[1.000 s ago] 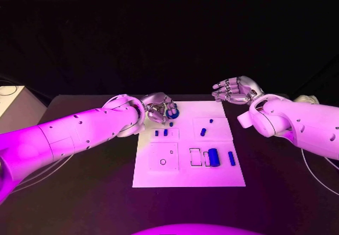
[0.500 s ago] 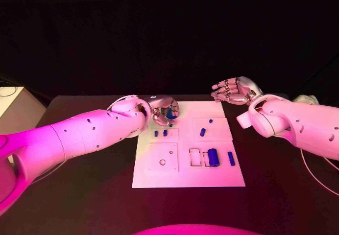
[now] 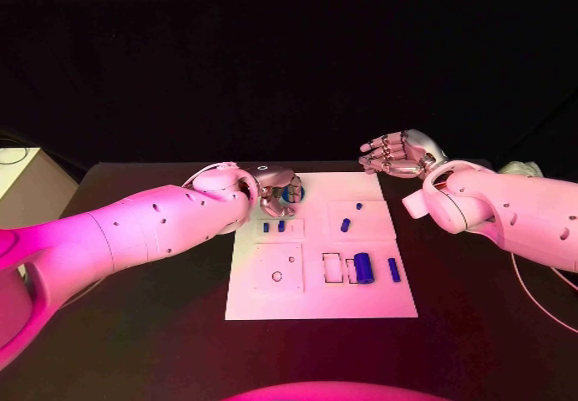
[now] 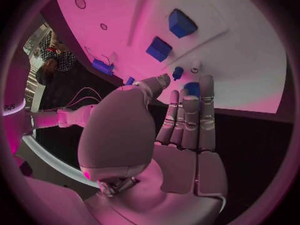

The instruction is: Assemble the parts on the task board

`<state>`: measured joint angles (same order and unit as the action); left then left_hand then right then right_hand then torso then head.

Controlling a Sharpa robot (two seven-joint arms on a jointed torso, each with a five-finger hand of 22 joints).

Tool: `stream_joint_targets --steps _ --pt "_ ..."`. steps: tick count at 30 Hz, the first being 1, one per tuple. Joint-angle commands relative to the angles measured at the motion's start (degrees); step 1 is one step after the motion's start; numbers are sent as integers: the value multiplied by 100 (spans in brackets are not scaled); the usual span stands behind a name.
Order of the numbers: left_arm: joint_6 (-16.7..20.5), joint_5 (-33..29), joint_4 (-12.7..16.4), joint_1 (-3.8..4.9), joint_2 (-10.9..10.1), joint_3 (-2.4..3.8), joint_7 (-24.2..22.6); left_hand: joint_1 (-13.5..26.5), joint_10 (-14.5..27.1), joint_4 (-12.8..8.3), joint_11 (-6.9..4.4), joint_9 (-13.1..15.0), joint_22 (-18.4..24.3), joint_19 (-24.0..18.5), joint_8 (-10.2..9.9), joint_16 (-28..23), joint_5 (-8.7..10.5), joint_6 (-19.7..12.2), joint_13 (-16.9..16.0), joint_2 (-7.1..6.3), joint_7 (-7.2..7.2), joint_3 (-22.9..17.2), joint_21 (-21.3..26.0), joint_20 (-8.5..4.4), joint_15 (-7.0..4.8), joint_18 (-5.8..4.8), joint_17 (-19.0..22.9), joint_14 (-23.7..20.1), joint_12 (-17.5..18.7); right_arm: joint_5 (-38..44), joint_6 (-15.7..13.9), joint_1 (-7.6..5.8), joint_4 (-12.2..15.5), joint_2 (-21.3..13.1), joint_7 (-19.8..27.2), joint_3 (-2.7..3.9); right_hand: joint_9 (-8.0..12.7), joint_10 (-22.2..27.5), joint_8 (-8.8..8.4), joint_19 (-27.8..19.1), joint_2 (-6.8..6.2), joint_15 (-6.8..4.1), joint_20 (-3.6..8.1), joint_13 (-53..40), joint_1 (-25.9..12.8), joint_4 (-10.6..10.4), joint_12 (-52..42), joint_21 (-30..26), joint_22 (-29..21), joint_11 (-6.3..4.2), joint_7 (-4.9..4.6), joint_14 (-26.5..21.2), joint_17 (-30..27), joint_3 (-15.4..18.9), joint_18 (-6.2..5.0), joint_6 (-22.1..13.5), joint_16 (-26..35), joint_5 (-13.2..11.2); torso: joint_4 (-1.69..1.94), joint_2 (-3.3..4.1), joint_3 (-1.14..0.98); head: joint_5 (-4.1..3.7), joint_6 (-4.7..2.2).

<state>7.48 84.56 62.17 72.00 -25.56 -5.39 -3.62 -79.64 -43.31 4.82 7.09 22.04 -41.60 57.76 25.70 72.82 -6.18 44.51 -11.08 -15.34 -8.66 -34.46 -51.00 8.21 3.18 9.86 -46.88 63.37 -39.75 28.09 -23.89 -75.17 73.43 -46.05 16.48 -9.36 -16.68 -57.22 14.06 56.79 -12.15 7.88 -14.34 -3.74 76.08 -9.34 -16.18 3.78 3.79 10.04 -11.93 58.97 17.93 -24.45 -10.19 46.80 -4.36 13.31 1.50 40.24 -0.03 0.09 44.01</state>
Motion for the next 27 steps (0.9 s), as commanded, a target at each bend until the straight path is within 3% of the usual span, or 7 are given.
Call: stream_joint_targets --steps 1,17,27 --pt "-249 161 -29 -1 30 1 116 48 -78 -20 0 -27 -11 -3 -56 49 2 74 26 5 5 7 -40 39 -13 71 15 27 42 0 13 0 14 -1 68 3 5 -26 -26 5 -18 17 -7 8 18 15 33 1 -7 12 -185 37 -10 -12 -43 44 19 36 -4 5 3 -10 0" --pt "-334 173 -92 -28 98 -8 96 51 -356 -48 -51 -140 -60 11 -246 261 -3 298 127 59 16 -95 -110 17 -53 73 -59 127 132 0 11 -1 40 -11 66 4 5 -26 -26 5 -18 17 -7 8 18 15 33 1 -7 12 -185 37 -10 -12 -43 44 19 36 -6 5 -2 -34 28" --pt "-469 165 -146 -48 138 -9 117 -12 -698 -170 -168 -189 -159 35 -373 468 12 603 238 172 77 -297 -251 -61 -155 74 -189 294 299 0 9 -2 45 -12 64 4 5 -26 -26 5 -18 17 -7 8 18 15 33 1 -7 12 -185 37 -10 -12 -43 44 19 36 -3 -3 -3 -29 50"
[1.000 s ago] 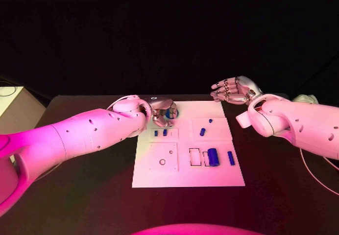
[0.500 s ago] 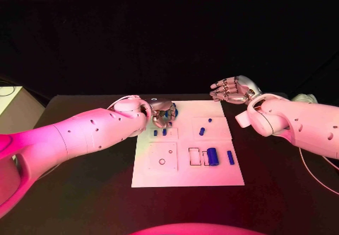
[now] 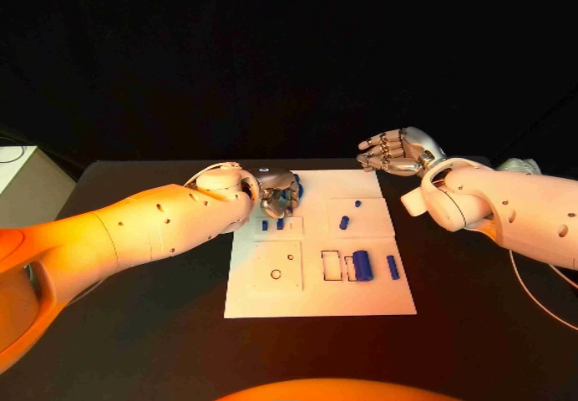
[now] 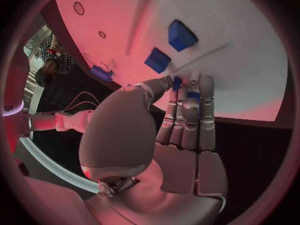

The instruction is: Assemble the parts on the task board

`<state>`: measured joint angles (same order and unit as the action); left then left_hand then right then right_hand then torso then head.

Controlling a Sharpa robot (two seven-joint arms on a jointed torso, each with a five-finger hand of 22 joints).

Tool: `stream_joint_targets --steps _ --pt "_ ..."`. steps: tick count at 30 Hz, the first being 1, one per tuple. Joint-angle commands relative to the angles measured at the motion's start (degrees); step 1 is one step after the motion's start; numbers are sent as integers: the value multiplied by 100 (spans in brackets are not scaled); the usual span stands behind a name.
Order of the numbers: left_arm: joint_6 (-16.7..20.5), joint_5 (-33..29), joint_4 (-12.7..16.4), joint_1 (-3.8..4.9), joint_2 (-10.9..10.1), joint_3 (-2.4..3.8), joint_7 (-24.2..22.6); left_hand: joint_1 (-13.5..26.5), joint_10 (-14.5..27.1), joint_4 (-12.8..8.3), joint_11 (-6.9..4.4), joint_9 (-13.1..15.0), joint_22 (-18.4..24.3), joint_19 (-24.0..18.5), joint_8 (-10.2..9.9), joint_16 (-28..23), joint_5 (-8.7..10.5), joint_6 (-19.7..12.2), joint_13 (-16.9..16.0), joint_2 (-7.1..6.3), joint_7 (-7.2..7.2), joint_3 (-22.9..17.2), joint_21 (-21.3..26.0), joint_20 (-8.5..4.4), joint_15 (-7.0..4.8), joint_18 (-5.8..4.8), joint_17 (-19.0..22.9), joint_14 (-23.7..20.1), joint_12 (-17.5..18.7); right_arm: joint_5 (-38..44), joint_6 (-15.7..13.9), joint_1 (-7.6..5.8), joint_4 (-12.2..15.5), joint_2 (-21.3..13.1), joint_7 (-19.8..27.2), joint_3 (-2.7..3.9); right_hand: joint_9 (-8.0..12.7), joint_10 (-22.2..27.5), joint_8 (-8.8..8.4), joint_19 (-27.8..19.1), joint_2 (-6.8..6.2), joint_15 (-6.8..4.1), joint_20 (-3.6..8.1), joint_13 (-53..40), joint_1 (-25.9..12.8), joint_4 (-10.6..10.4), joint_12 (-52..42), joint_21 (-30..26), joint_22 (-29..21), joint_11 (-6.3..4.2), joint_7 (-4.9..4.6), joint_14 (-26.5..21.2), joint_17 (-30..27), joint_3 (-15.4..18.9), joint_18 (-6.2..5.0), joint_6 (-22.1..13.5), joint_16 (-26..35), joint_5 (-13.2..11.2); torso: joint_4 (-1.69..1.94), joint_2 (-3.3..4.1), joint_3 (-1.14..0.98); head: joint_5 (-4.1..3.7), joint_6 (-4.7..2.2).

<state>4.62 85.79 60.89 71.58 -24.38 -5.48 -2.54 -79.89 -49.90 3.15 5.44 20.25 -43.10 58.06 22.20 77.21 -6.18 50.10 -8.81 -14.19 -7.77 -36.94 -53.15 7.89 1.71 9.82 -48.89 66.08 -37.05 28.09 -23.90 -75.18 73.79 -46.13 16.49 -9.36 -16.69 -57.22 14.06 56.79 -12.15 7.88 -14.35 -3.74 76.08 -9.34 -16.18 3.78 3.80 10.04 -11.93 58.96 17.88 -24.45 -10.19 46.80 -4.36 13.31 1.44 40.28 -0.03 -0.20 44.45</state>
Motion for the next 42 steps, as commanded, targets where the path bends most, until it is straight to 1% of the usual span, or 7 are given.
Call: stream_joint_targets --steps 1,17,22,26,34,39,42 --pt "-203 41 -25 -7 22 1 15 18 -51 -8 -3 -13 -16 1 -36 36 11 57 24 59 -13 -58 -43 -33 -10 77 16 24 56 0 10 -1 10 -4 63 4 6 -26 -26 5 -18 16 -7 8 17 15 33 1 -7 12 -184 37 -5 -13 -43 44 19 36 5 -8 -2 0 8" --pt "-468 38 -113 -21 61 1 93 -21 -345 -178 8 -37 -126 -24 -225 124 13 222 204 180 -66 -209 -183 -31 -12 76 102 71 457 0 9 -2 15 -1 64 4 9 -30 -28 8 -15 16 -5 8 8 14 34 1 -7 14 -188 42 -17 -17 -43 50 19 37 1 -5 -4 -13 17" --pt "-287 33 -124 -30 64 1 6 -65 -653 -279 -61 8 -380 149 -213 271 23 443 235 292 -54 -262 -431 -77 -73 38 -206 372 581 0 6 -2 16 -1 66 4 9 -30 -28 8 -15 16 -5 8 8 14 34 1 -7 14 -188 42 -17 -17 -43 50 19 37 4 -7 -2 -20 14" --pt "-29 -33 -118 -38 56 2 -82 -76 -890 -382 -110 50 -719 420 -249 392 20 580 254 368 -28 -314 -747 -132 -125 -30 -467 673 755 0 5 -2 18 0 67 4 9 -30 -28 8 -15 16 -5 8 8 14 34 1 -7 14 -188 42 -17 -17 -43 50 19 37 8 -8 -1 -23 8" --pt "461 -327 43 -53 -65 12 -252 -10 -944 -410 -95 62 -755 445 -322 393 10 590 279 343 -39 -320 -789 -136 -117 -38 -462 719 926 0 5 -2 14 3 68 4 9 -30 -28 8 -15 16 -5 8 8 14 34 1 -7 14 -188 42 -17 -17 -43 50 19 37 8 -11 2 -44 -22" --pt "593 -477 187 -55 -177 56 -293 10 -956 -406 -90 65 -763 449 -333 396 10 595 283 340 -41 -316 -796 -133 -114 -41 -467 727 955 0 1 -2 12 0 66 4 11 -33 -29 9 -9 16 -5 8 -2 11 35 1 -7 14 -188 45 -26 -21 -42 55 19 39 9 -10 1 -43 -40" --pt "622 -551 290 -55 -258 102 -306 19 -960 -406 -88 67 -755 442 -338 395 10 597 284 337 -42 -313 -790 -132 -112 -39 -462 727 969 0 1 -2 10 -1 66 4 11 -33 -29 9 -8 16 -5 8 -3 10 35 1 -7 14 -188 45 -27 -21 -42 55 19 39 11 -11 2 -50 -49"
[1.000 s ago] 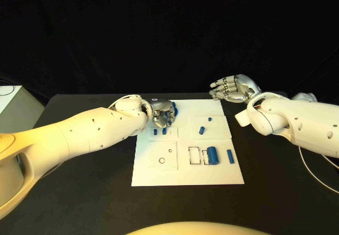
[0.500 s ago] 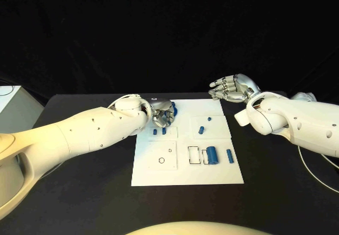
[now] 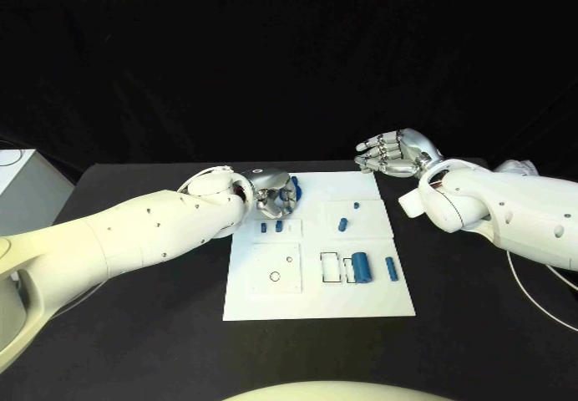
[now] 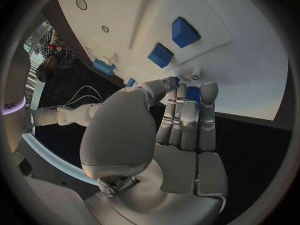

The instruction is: Assemble the parts on the task board

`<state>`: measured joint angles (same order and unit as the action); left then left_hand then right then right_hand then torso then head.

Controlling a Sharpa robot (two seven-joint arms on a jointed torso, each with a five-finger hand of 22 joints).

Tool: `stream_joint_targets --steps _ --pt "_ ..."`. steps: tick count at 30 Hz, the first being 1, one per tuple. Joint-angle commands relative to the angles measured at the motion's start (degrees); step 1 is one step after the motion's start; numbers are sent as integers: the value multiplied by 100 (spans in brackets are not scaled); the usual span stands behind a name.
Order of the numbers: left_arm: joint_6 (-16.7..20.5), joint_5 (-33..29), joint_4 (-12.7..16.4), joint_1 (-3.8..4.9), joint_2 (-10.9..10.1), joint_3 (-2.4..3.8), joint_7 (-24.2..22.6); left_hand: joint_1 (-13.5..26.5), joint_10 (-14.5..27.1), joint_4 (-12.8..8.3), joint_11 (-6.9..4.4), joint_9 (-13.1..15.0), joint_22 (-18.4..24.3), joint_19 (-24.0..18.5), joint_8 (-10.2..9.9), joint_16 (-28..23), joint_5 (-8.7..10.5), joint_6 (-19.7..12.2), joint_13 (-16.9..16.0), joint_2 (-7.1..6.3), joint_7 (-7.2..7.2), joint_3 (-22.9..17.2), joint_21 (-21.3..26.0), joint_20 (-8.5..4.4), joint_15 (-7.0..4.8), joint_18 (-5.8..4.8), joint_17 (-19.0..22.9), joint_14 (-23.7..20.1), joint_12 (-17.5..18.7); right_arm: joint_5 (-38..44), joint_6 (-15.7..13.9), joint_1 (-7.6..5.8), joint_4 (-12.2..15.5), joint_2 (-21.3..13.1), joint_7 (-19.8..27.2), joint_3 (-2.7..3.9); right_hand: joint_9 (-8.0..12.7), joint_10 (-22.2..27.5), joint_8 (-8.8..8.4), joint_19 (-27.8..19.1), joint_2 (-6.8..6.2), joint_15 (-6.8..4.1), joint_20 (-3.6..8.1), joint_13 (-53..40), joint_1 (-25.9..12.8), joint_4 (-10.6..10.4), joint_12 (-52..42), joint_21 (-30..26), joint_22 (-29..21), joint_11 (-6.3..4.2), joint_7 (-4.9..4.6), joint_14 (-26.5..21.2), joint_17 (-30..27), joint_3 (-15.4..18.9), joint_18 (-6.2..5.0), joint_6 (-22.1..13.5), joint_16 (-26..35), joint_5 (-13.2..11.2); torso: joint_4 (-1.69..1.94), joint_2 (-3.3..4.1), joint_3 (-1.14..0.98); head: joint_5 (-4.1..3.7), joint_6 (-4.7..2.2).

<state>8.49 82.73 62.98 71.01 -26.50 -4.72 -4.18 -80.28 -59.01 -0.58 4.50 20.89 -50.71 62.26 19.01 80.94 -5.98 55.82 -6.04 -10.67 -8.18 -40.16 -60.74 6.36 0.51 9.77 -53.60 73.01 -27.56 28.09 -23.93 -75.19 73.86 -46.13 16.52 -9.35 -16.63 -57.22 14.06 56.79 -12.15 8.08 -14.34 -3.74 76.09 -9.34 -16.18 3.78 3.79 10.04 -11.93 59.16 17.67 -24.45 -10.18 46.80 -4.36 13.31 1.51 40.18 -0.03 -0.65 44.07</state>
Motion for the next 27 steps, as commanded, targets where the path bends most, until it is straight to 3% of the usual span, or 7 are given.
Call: stream_joint_targets --steps 1,10,17,27 --pt "230 -271 116 2 -76 42 -143 64 -51 -33 8 3 5 23 -24 23 -11 25 9 -18 -2 12 -32 22 10 -35 9 37 30 0 4 -1 2 -1 63 4 5 -33 -29 9 -8 -4 -5 8 -3 10 35 1 -7 14 -188 26 -5 -21 -43 55 19 39 4 -3 3 -6 -12" --pt "49 -384 393 10 -390 143 -111 86 -58 -34 16 6 45 -11 -42 9 -11 28 15 -33 -6 22 -1 27 17 -26 63 14 75 0 5 -1 1 -23 60 3 5 -33 -29 9 -8 -4 -5 8 -3 10 35 1 -7 14 -188 26 -5 -21 -43 55 19 39 16 -9 -2 -9 -16" --pt "-214 -396 397 12 -526 156 -35 95 -65 -35 18 9 66 -31 -48 1 -10 33 17 -38 -7 27 17 30 20 -22 90 0 93 0 6 -1 1 -30 60 3 7 -33 -30 9 -3 -4 -5 8 -10 7 36 1 -7 14 -189 26 -11 -23 -42 56 19 35 11 -2 0 10 -25" --pt "-316 -358 358 11 -606 156 12 96 -71 -39 19 12 91 -54 -52 -11 -10 42 19 -38 -6 27 38 31 23 -15 131 -24 111 1 7 -1 -1 -29 59 3 7 -33 -30 9 -3 -4 -5 8 -10 7 36 1 -7 14 -189 26 -11 -23 -42 56 19 35 0 2 4 20 -10"
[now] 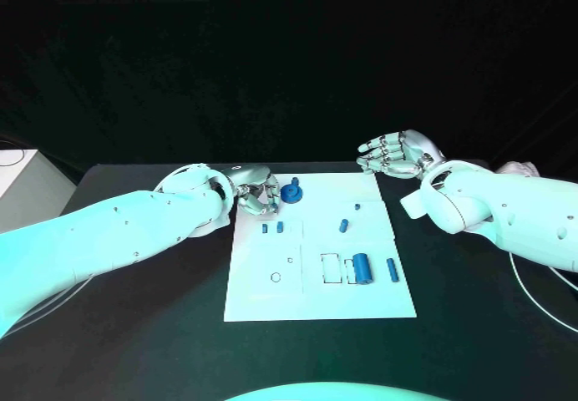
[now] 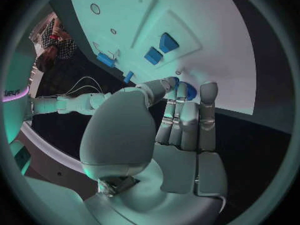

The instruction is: Assemble the parts on the task board

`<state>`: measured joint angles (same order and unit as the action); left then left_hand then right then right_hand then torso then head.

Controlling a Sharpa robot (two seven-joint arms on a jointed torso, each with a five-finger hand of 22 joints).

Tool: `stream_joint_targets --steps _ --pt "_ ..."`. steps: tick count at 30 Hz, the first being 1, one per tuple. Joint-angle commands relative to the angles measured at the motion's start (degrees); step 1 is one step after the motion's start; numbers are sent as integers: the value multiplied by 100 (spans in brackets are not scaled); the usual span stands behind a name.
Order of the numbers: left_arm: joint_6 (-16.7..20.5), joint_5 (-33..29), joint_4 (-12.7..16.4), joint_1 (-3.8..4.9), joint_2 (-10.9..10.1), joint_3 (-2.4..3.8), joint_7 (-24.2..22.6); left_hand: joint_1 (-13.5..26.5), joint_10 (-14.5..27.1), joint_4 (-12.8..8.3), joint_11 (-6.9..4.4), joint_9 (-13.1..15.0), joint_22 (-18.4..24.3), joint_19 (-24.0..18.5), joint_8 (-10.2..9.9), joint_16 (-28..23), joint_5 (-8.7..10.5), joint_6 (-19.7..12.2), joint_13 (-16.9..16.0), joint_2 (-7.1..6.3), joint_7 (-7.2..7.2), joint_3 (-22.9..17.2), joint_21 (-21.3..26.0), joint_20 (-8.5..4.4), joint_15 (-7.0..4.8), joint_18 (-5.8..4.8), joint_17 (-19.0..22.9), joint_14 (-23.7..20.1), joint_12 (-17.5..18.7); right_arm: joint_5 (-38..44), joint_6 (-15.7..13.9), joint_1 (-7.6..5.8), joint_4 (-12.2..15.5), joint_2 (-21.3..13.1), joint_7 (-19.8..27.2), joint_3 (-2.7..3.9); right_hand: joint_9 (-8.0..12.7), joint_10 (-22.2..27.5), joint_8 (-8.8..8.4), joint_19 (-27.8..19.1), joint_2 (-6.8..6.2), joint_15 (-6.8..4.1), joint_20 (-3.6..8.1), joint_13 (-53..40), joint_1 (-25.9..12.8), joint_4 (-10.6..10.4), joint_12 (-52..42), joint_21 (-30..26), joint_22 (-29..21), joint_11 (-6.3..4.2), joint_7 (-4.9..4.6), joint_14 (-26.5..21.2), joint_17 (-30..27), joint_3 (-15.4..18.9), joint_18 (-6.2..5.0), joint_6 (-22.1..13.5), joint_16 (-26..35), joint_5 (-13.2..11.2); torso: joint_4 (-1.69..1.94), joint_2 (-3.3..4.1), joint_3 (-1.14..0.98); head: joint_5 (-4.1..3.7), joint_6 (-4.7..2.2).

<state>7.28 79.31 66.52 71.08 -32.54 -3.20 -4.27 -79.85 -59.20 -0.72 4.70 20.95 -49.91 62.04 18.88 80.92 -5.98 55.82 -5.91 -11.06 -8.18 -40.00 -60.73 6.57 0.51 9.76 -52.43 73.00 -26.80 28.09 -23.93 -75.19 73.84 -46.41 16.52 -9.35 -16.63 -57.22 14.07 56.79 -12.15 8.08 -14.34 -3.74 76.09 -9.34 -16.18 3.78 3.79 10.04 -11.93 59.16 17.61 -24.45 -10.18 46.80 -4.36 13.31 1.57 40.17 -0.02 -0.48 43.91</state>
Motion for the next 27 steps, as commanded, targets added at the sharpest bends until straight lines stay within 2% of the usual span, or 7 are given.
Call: stream_joint_targets --steps 1,5,17,27 --pt "-230 -15 6 3 -5 4 24 53 -51 -24 -1 7 11 -31 -39 -9 -10 43 6 1 -6 11 38 9 22 -15 15 -23 35 1 8 -1 1 -1 59 3 7 -33 -30 9 -3 -4 -5 8 -10 7 36 1 -7 14 -189 26 -5 -23 -43 56 19 35 -7 3 1 6 6" --pt "-347 -12 2 3 -12 4 31 53 -58 -35 2 10 76 -93 -52 -33 -11 50 10 -3 -8 11 92 11 26 1 92 -70 69 1 8 -1 1 0 60 3 7 -33 -30 9 -3 -4 -5 8 -10 7 36 1 -7 14 -189 26 -5 -23 -43 56 19 35 -8 7 -2 19 10" --pt "-364 22 -89 0 45 4 45 63 -74 -34 6 14 73 -102 -60 -35 -3 61 11 1 -11 17 94 11 31 1 94 -80 94 2 7 -1 5 5 62 3 7 -33 -30 9 -3 -4 -5 8 -10 7 36 1 -7 14 -189 26 -5 -23 -43 56 19 35 -9 4 -12 16 22" --pt "-297 70 -165 -1 94 3 51 64 -79 -36 7 15 73 -106 -66 -36 2 63 11 1 -12 19 95 12 32 2 98 -84 105 2 8 -1 16 2 62 3 7 -33 -30 9 -3 -4 -5 8 -10 7 36 1 -7 14 -189 26 -5 -23 -43 56 19 35 -9 6 -1 14 23"
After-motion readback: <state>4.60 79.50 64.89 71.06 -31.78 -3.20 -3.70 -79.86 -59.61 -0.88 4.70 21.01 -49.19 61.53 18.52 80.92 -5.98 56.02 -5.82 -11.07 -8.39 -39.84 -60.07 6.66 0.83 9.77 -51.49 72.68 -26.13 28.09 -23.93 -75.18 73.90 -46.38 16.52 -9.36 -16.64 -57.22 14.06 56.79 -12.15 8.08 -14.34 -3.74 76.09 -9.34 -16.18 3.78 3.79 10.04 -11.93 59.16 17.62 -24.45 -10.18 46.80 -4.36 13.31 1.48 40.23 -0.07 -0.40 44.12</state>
